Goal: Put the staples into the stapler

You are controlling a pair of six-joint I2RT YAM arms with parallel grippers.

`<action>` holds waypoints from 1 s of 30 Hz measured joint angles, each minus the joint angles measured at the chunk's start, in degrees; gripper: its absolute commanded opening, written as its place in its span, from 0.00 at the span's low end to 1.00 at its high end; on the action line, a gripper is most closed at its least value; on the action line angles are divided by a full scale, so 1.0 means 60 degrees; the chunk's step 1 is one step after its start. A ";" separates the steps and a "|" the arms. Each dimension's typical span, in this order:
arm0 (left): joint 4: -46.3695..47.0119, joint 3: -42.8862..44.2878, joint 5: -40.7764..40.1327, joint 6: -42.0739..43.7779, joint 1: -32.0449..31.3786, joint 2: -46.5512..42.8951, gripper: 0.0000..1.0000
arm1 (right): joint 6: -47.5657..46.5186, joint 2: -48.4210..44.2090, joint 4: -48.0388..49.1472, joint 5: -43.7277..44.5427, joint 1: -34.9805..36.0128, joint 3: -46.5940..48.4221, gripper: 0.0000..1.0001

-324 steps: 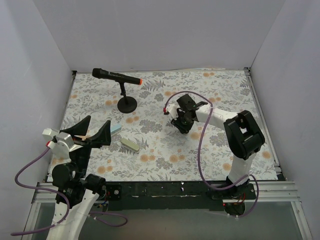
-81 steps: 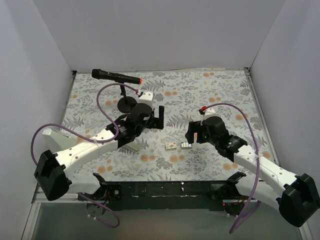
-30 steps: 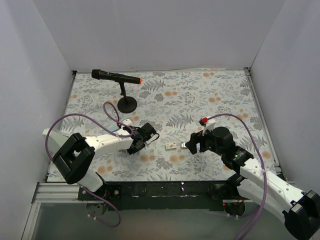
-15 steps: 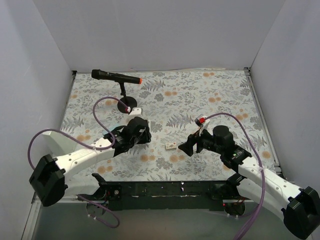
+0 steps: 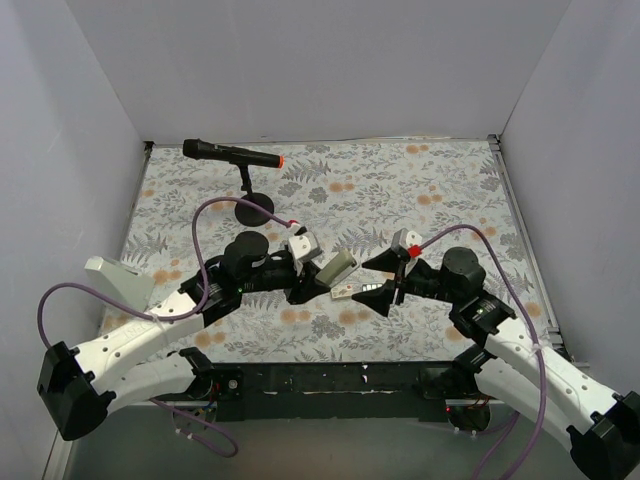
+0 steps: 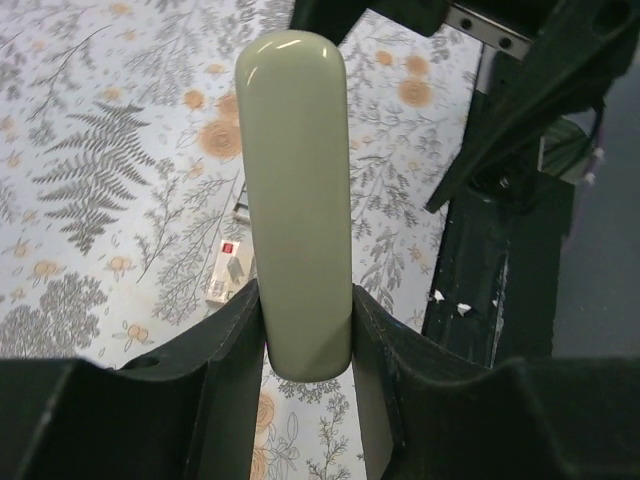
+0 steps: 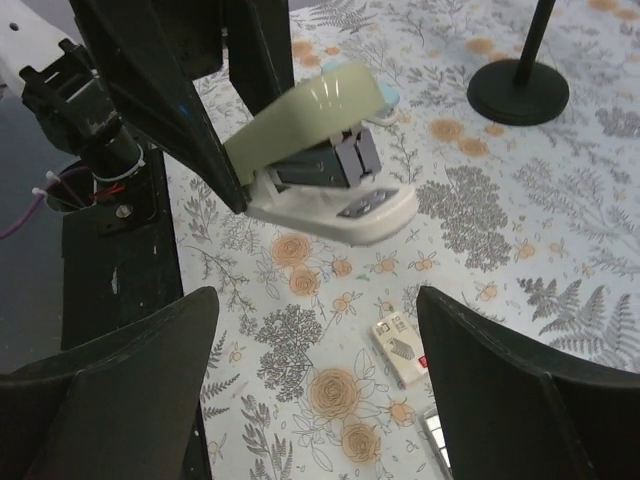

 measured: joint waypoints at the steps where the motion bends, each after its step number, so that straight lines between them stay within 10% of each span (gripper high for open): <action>1: -0.0117 0.0109 0.0382 0.0280 0.0004 0.0055 0.00 | -0.0102 -0.0109 -0.0076 -0.0109 0.0000 0.0127 0.89; 13: -0.0481 0.1096 0.3136 0.1599 0.0004 0.0273 0.00 | -0.1869 -0.0488 -0.2208 -0.1260 0.0000 0.2146 0.79; 30: -0.0149 0.1093 0.3774 0.1577 0.0004 -0.0109 0.00 | -0.1603 -0.0969 -0.2004 -0.2248 0.0000 0.2317 0.65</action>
